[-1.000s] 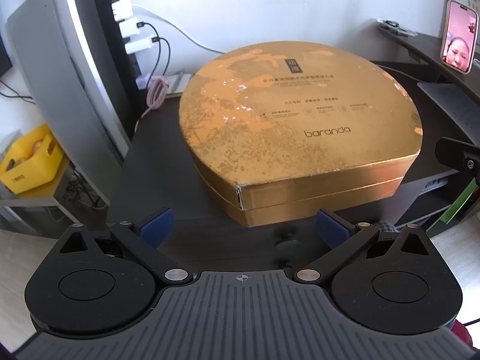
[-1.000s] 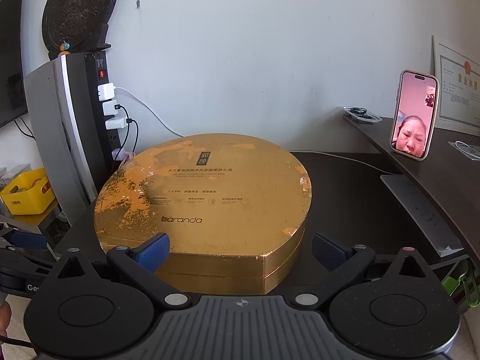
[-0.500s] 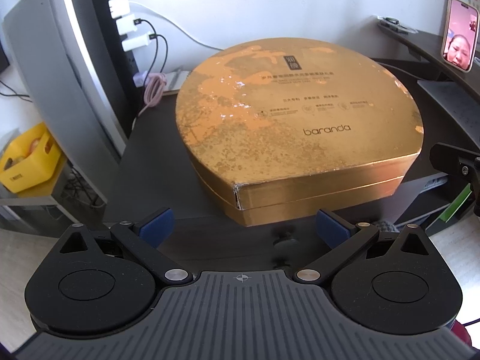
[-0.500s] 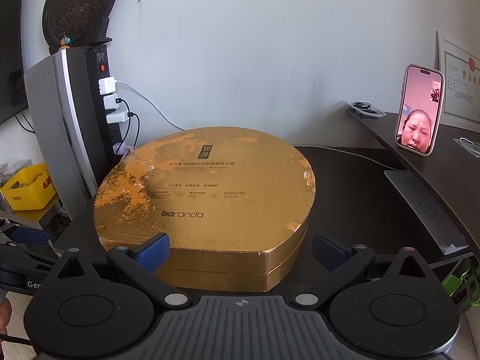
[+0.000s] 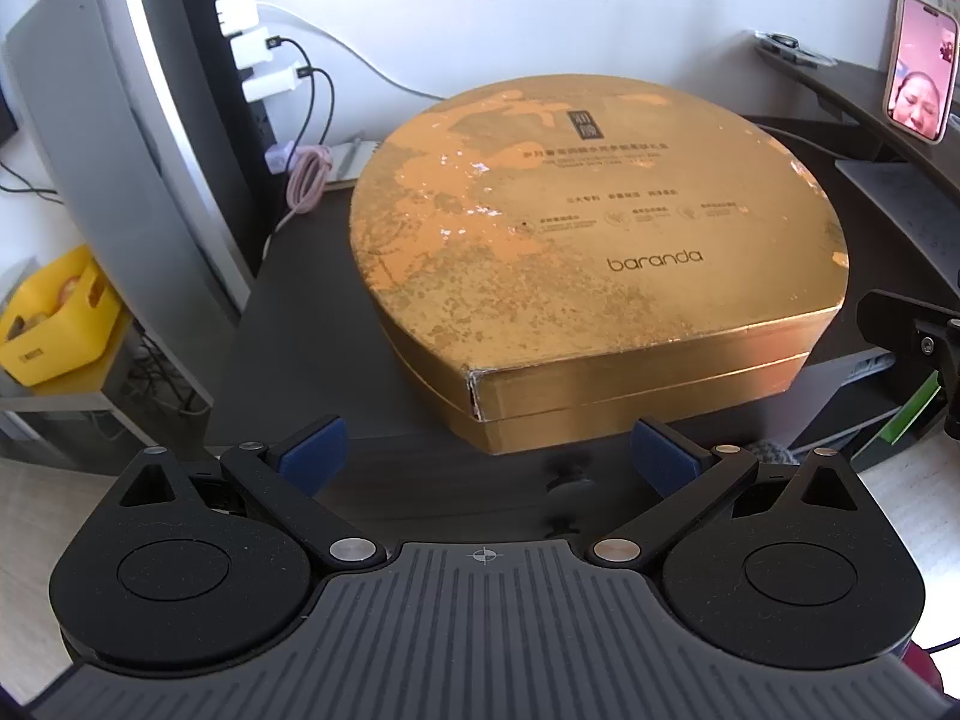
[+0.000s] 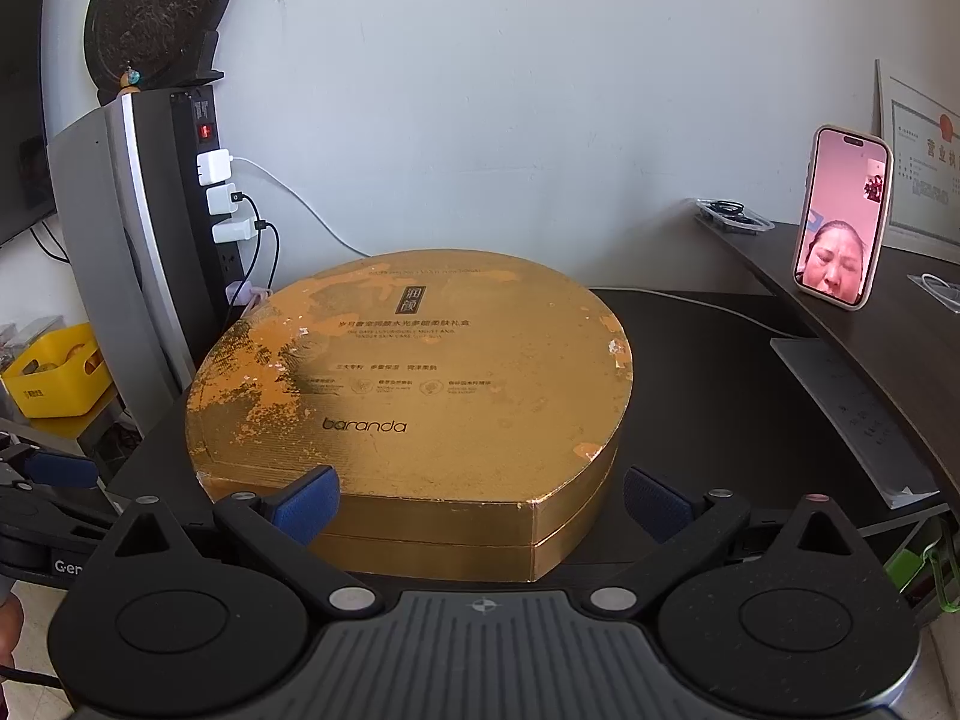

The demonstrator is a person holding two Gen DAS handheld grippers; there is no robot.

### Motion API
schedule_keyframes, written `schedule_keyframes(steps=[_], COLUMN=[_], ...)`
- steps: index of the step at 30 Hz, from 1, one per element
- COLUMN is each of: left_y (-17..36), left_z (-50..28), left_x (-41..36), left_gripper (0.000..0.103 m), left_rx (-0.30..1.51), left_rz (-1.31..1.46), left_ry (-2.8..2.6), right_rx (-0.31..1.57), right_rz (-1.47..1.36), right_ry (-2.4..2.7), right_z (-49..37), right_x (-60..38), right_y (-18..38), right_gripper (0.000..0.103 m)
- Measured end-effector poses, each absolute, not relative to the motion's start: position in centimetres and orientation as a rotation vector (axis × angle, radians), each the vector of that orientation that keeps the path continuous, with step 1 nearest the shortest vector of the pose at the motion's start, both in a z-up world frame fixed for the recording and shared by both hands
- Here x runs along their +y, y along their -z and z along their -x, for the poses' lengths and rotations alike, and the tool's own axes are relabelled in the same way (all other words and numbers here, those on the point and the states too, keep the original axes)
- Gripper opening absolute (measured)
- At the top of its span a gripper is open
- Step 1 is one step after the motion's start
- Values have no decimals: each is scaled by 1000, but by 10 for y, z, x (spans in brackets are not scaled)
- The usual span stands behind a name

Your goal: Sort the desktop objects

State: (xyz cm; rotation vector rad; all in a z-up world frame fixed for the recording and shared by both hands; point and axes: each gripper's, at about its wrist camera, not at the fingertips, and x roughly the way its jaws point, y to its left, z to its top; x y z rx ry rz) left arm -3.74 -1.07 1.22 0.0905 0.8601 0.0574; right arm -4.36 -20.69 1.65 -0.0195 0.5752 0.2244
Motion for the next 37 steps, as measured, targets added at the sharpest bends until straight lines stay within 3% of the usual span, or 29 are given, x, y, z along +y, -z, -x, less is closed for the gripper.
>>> schedule_keyframes(steps=[37], left_y=[-8], left_z=[33], left_x=[-13], left_gripper=[103], left_rx=[878], left_rz=[-88], left_ry=[-49], right_rx=[591], right_rz=[6], right_ry=[-200], right_z=[43], right_x=[-210], right_y=[-11], right_gripper=[101])
